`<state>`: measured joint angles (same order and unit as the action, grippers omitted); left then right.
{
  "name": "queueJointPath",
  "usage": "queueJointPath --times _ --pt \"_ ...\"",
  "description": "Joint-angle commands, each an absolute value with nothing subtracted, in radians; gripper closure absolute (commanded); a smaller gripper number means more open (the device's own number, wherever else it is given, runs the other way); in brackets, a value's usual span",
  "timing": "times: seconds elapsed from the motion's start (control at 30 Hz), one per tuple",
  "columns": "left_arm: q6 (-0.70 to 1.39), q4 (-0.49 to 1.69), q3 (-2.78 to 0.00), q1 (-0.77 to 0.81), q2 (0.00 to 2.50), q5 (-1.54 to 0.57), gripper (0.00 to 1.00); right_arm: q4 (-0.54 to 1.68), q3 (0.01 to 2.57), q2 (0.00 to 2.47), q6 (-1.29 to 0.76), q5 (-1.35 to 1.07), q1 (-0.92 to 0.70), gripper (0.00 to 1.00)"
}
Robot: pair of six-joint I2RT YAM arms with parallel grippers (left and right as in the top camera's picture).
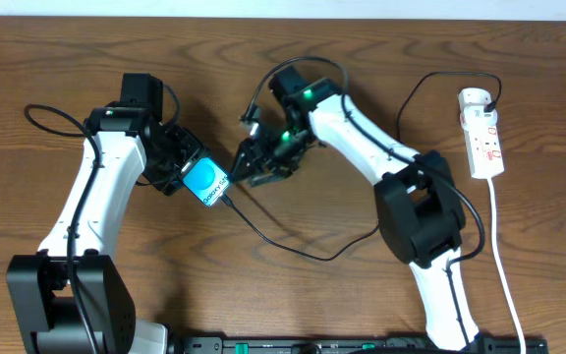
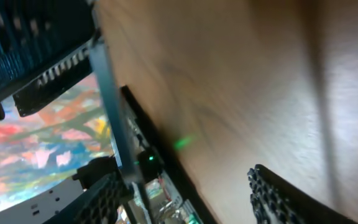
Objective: Plug charger to phone and switch on socket
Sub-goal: 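Open the right gripper and pull it up and away from the phone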
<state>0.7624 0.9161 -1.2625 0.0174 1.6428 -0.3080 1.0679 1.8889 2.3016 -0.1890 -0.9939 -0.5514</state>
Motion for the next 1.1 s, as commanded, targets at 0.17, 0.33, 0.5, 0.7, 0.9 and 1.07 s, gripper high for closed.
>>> queueJointPath --times 0.17,0.33,0.5,0.7,0.9,1.07 --pt "0.766 0.931 -1.276 0.023 1.634 -0.271 0.93 1.124 1.898 2.31 -0.131 -0.878 -0.43 0.26" --pt "0.766 0.931 -1.276 0.023 1.634 -0.268 0.93 1.215 1.929 2.307 -0.115 -0.747 -0.357 0.27" --pt "0.766 0.931 -1.276 0.023 1.634 -0.268 0.93 1.312 2.0 2.286 -0.12 -0.582 -0.305 0.28" --pt "0.766 0.931 -1.276 0.023 1.634 -0.268 0.93 1.362 2.077 2.246 -0.142 -0.496 -0.288 0.28" --pt "0.766 0.931 -1.275 0.023 1.634 -0.266 0.93 1.373 2.08 2.201 -0.198 -0.41 -0.29 0.28" --pt "0.767 0.938 -1.275 0.023 1.635 -0.221 0.93 1.398 2.08 2.165 -0.231 -0.331 -0.29 0.28"
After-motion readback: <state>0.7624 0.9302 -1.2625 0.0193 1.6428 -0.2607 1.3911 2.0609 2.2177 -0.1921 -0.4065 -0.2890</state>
